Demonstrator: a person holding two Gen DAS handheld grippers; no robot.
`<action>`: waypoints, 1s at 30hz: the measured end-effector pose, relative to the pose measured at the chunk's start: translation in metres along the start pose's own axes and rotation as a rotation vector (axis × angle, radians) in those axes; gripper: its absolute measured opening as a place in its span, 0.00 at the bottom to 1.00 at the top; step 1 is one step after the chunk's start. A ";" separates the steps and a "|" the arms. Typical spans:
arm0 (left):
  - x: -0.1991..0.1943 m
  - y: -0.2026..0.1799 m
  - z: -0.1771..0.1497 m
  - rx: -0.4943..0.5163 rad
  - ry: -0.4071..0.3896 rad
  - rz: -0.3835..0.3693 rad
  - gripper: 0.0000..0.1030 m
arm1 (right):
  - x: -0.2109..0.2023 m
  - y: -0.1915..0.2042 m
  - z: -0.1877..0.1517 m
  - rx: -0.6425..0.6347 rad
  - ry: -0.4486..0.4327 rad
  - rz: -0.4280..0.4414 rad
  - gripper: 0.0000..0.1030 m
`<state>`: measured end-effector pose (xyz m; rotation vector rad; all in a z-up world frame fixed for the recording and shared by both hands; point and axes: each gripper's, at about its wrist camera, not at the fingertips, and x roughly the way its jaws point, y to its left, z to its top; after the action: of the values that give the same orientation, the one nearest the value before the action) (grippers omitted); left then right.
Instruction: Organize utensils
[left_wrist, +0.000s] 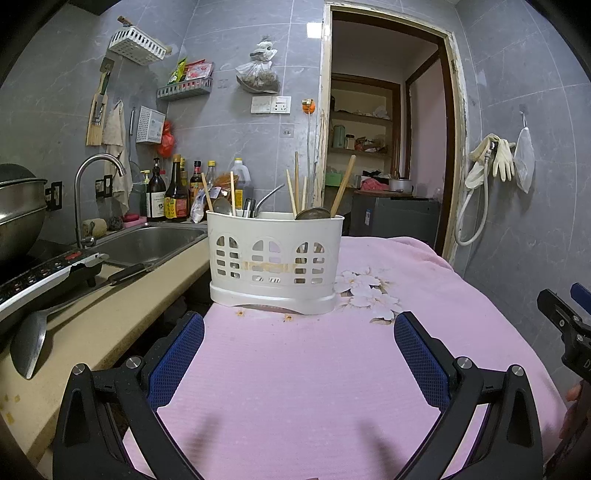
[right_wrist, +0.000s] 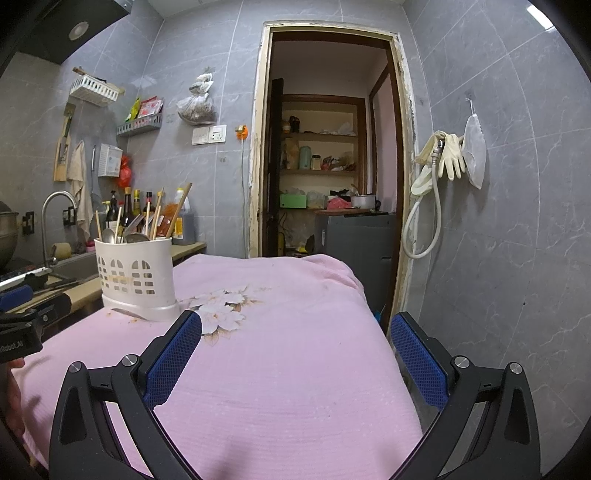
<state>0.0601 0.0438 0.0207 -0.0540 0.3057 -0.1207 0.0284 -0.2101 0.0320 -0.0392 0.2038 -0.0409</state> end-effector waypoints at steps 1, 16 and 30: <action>0.000 0.000 0.000 0.000 0.001 -0.001 0.98 | 0.000 0.000 0.000 0.001 -0.001 0.000 1.00; 0.001 0.004 0.002 -0.009 0.006 -0.005 0.98 | -0.001 0.000 0.001 0.001 0.004 0.007 1.00; 0.004 0.002 -0.001 -0.005 0.010 -0.008 0.98 | -0.002 -0.001 0.004 0.007 0.014 0.010 1.00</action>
<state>0.0633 0.0448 0.0185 -0.0599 0.3155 -0.1276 0.0277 -0.2104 0.0364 -0.0305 0.2183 -0.0316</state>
